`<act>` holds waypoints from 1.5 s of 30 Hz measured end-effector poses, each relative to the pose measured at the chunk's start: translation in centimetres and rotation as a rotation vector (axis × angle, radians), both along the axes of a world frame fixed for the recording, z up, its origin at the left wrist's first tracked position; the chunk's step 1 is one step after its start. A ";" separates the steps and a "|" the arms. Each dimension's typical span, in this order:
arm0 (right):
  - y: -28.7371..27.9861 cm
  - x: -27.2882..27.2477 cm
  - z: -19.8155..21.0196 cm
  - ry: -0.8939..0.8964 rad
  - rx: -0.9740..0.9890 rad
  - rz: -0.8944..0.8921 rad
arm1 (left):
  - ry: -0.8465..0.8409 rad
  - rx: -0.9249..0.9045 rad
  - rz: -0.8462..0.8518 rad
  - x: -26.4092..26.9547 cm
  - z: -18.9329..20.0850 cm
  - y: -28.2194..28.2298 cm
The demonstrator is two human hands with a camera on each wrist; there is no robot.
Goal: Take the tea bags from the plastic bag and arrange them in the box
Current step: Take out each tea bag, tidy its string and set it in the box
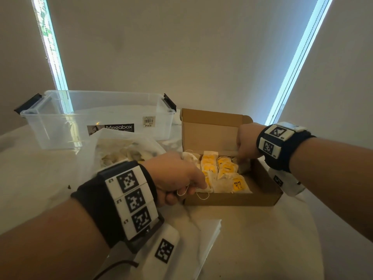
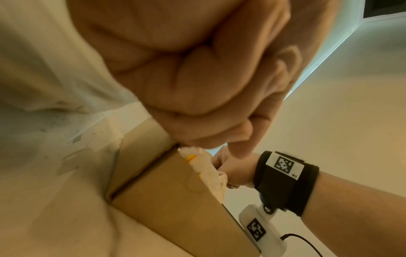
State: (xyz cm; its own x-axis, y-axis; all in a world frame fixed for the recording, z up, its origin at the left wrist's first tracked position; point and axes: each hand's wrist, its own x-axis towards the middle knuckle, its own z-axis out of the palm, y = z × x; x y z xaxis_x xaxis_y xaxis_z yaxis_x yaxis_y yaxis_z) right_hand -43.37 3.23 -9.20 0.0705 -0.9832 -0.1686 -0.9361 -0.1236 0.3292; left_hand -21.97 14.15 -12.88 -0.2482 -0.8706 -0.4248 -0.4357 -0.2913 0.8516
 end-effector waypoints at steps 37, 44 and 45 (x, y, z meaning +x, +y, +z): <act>9.1 3.9 6.2 -1.134 0.039 0.290 | 1.043 0.188 0.143 -2.3 4.1 0.1; 8.8 3.4 7.1 -1.186 -0.143 0.311 | 1.073 0.223 0.226 -1.3 3.5 0.0; 8.8 3.2 7.2 -1.211 -0.149 0.308 | 1.074 0.230 0.232 -1.2 3.5 0.0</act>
State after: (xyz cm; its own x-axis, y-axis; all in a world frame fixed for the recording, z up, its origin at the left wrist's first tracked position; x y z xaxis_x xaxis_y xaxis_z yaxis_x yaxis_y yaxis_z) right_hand -40.20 12.02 -2.02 0.3315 -0.9025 0.2749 -0.5863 -0.4253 -0.6894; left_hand -23.20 14.12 -9.42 -0.4246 -0.8717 -0.2447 0.5772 -0.4688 0.6686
